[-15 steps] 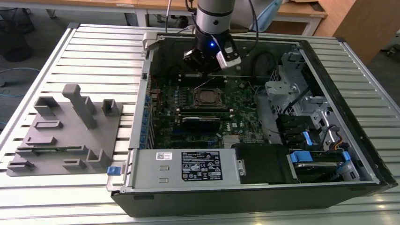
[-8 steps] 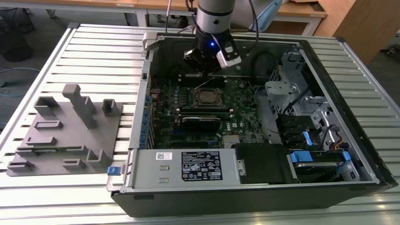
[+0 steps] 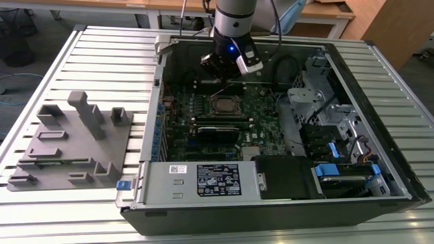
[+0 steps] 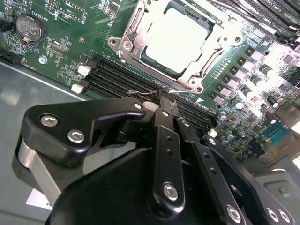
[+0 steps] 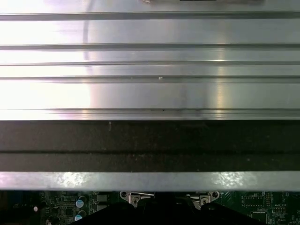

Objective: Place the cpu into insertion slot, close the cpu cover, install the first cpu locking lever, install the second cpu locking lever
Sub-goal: 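Install the first cpu locking lever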

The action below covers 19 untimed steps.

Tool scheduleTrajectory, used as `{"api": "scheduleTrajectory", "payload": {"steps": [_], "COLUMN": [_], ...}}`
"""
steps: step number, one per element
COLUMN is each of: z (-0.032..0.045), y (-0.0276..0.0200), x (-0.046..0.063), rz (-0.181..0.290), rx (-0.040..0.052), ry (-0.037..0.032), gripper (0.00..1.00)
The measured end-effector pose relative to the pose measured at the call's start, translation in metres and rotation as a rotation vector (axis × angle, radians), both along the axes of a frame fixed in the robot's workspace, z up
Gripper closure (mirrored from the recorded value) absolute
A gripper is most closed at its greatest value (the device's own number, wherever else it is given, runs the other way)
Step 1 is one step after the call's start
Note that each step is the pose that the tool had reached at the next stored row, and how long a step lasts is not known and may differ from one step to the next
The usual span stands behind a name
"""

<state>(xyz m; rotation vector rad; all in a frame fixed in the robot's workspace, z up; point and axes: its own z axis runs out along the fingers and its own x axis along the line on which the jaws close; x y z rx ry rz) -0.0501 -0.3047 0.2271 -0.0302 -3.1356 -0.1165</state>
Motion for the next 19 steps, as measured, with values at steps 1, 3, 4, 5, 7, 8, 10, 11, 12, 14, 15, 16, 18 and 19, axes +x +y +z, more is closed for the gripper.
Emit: {"api": "scheduleTrajectory", "payload": {"steps": [1, 3, 4, 5, 7, 8, 10, 11, 12, 14, 15, 16, 18, 19], "z": [0.0000, 0.0000, 0.0000, -0.0001, -0.0001, -0.0001, -0.0001, -0.0001, -0.0002, -0.0010, -0.0015, -0.0021, -0.0033, -0.0038], "y": [0.0000, 0.0001, 0.0001, 0.0001, 0.0006, 0.0008, 0.0009, 0.0009, 0.0009, 0.0010, 0.0010, 0.0009, 0.0009, 0.0009], "x": [0.0000, 0.0001, 0.0002, 0.0002, 0.0005, 0.0006, 0.0008, 0.0009, 0.0010, 0.0012, 0.0013, 0.0014, 0.0017, 0.0019], "rz": [0.000, 0.000, 0.000, 0.000, 0.000, 0.000, 0.000, 0.000, 0.000, 0.000, 0.000, 0.000, 0.000, 0.000], "rx": [0.0001, -0.0001, -0.0001, -0.0001, 0.0000, -0.0001, 0.0000, 0.0001, 0.0001, 0.0001, 0.0000, 0.0000, 0.0000, 0.0000], "ry": [0.0000, 0.0001, 0.0001, 0.0000, 0.0000, 0.0000, 0.0000, -0.0001, 0.0000, -0.0001, 0.0000, 0.0000, 0.0000, 0.0000], "gripper": [0.89, 0.89, 0.89, 0.89, 0.89, 0.89, 0.89, 0.89, 0.89, 0.89, 0.89, 0.89, 0.89, 0.89]}}
